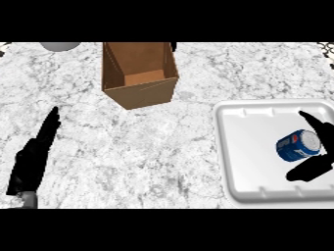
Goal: Pick the can from the tray and place it in the cardboard box
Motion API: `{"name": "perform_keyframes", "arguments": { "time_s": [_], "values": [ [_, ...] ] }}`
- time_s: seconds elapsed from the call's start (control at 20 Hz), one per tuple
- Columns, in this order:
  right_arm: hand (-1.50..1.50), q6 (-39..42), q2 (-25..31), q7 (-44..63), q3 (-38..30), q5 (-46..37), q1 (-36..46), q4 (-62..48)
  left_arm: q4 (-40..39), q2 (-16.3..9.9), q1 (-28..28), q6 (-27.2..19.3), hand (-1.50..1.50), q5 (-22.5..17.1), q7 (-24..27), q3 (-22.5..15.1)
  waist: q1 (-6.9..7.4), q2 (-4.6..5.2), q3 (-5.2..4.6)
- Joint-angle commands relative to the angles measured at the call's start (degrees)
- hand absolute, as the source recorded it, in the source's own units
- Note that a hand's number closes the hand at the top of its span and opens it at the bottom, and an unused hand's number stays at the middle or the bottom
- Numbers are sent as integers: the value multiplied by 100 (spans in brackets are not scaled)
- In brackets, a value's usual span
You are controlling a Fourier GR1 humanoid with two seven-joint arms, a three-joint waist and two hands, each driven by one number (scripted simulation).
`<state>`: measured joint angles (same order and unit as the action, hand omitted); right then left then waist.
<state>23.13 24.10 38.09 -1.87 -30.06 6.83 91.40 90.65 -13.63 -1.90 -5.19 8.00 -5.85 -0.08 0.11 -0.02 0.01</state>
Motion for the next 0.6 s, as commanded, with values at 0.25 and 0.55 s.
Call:
{"name": "perform_keyframes", "arguments": {
  "time_s": [0.25, 0.55],
  "values": [
    [-150, -144, -174, -820, -41, -603, -67, -782, -22, 253, 200, 31, 0, 309, -194, 67, -5, 1, 0],
    [150, -160, -461, -847, -97, -579, 88, -864, -77, 294, 328, 84, 0, 340, -238, 180, 0, 1, 0]
  ]
}}
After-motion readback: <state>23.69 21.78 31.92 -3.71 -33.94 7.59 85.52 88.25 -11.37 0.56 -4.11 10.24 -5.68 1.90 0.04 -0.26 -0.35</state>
